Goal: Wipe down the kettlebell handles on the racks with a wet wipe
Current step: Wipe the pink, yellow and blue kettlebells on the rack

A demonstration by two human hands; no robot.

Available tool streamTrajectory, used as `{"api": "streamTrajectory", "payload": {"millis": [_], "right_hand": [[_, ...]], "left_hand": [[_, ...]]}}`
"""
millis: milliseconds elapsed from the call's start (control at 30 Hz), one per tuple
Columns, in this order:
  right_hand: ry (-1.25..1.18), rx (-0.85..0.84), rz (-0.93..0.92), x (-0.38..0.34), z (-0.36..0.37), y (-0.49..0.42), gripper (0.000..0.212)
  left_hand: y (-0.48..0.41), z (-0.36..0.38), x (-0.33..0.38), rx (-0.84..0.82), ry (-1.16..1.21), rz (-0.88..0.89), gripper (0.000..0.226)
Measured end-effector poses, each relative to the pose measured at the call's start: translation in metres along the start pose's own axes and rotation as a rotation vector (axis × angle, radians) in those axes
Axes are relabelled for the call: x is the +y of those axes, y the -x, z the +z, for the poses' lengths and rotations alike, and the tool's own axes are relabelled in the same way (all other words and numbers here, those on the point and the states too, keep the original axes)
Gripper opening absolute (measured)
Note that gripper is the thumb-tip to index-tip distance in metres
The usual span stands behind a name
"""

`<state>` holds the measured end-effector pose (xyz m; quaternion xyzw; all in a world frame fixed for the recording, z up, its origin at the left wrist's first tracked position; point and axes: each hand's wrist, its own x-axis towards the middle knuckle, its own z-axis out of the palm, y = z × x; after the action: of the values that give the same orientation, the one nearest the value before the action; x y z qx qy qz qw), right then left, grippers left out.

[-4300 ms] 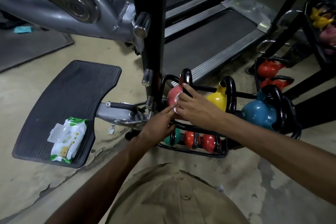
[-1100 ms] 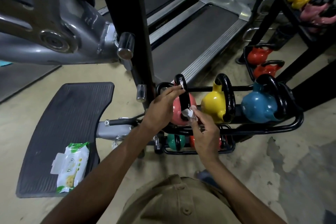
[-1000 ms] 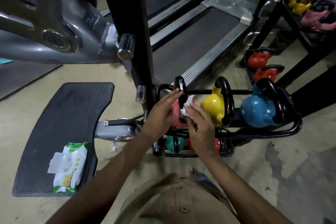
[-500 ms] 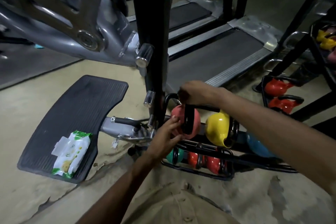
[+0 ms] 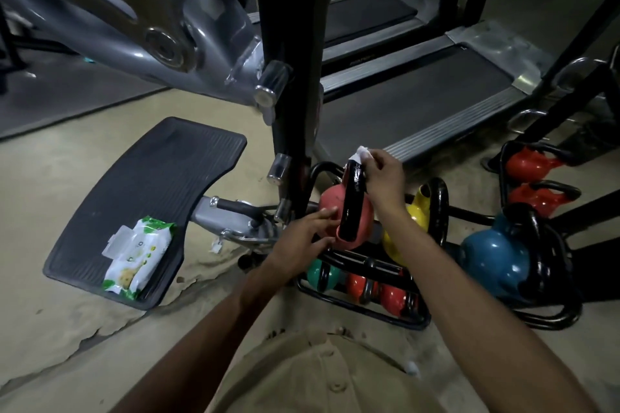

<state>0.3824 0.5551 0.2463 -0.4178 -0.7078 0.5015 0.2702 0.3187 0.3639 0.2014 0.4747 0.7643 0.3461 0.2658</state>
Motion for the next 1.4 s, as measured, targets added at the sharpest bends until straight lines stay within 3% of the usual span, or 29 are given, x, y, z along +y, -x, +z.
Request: {"api": "streamTrajectory", "payload": {"millis": [133,233,333,533,700,767,867,1000,1200,1400], "right_hand": [[-0.255,0.123,0.205,0.009,0.006,0.010,0.023],[-0.423,0.067,0.336,0.016,0.010,0.031,0.024],[-0.405,0.036,0.387,0.014,0.013,0.055,0.026],[-0.167,0.009,0.163,0.025,0.003,0.106,0.043],[-0.183,0.086,0.025,0.032,0.002,0.136,0.029],[-0.212,0.165,0.010,0.032,0.002,0.148,0.018],[-0.162,0.215,-0.018,0.025,-0.006,0.164,0.012],[-0.110,0.267,-0.061,0.011,-0.031,0.169,0.011],[0.134,0.279,-0.180,-0.019,-0.097,0.114,0.007],[0.356,0.177,-0.209,-0.022,-0.157,0.028,0.018]], "left_hand": [[0.000,0.000,-0.002,-0.024,-0.005,-0.021,0.047],[0.001,-0.003,0.000,-0.021,-0.028,-0.018,0.045],[0.001,-0.005,0.002,0.022,-0.030,-0.008,0.033],[0.003,-0.005,0.001,0.013,0.019,0.017,0.029],[0.003,-0.007,0.005,-0.008,0.029,0.054,0.032],[0.006,-0.008,0.007,-0.009,0.028,0.025,0.043],[0.016,-0.008,0.012,0.122,0.079,0.042,0.059],[0.022,-0.013,0.041,0.256,0.085,0.254,0.061],[-0.003,-0.001,0.102,0.146,0.076,0.432,0.057],[-0.049,0.041,0.123,-0.085,-0.033,0.334,0.073]]}}
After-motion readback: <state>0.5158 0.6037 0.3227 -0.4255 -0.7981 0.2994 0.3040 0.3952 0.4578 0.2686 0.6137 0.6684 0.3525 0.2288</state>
